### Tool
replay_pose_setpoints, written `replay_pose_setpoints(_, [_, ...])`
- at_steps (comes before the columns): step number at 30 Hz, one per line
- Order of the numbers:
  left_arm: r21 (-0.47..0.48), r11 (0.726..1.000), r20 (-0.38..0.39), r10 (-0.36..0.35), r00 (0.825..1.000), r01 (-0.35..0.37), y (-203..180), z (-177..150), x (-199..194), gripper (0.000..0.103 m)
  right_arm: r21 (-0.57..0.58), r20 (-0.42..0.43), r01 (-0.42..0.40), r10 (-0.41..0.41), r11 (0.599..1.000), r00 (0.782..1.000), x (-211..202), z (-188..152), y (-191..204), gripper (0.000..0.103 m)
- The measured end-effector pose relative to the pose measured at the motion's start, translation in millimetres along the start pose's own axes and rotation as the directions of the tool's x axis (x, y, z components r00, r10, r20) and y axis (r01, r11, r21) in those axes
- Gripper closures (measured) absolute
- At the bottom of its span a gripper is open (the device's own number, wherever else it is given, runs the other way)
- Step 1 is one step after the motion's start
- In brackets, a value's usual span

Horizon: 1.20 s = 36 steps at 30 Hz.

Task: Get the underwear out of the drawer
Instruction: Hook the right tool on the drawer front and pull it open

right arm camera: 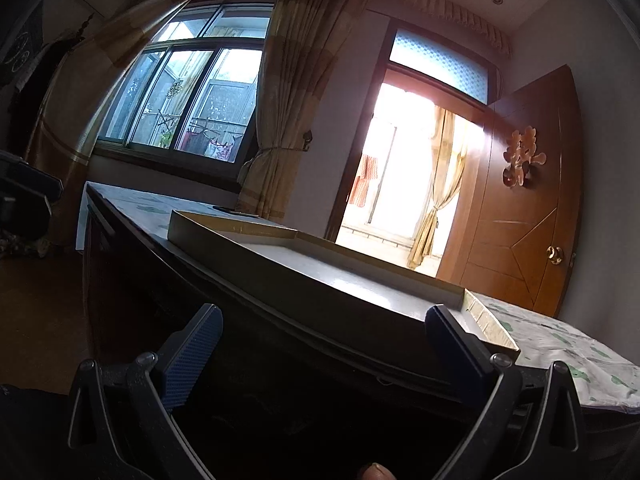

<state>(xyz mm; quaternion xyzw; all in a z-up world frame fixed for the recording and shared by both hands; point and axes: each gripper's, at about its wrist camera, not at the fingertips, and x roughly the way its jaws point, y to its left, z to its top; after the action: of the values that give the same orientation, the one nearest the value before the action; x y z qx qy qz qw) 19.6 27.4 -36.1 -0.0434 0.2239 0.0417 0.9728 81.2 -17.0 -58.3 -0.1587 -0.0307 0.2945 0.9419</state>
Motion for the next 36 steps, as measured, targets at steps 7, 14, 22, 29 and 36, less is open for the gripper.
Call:
replay_pose_setpoints(7, [-0.01,1.0,-0.008,0.008,1.0,-0.008,3.3,-0.9,1.7,0.0,-0.079,0.043,0.047,-0.044,0.996,0.998,-0.5,-8.5,2.2,0.001])
replay_pose_setpoints(14, [-0.015,1.0,-0.012,0.005,1.0,-0.005,4.8,-1.1,2.0,0.0,-0.081,0.011,0.033,-0.032,0.996,0.999,7.1,-15.0,-1.0,0.001])
replay_pose_setpoints(22, [-0.021,1.0,-0.014,0.003,1.0,-0.003,6.6,-2.1,2.4,0.0,-0.134,-0.015,0.016,-0.018,0.991,1.0,10.5,-14.2,1.5,0.001])
replay_pose_setpoints(29, [-0.017,1.0,-0.026,0.003,1.0,-0.003,3.6,-3.5,3.7,0.0,-0.116,-0.032,0.002,-0.006,0.993,0.999,6.9,-15.0,-1.9,0.001])
replay_pose_setpoints(36, [-0.014,1.0,-0.033,0.004,0.999,-0.004,2.1,-3.9,4.7,0.0,-0.092,-0.037,-0.008,0.005,0.996,0.999,-0.3,-13.3,-1.9,0.001])
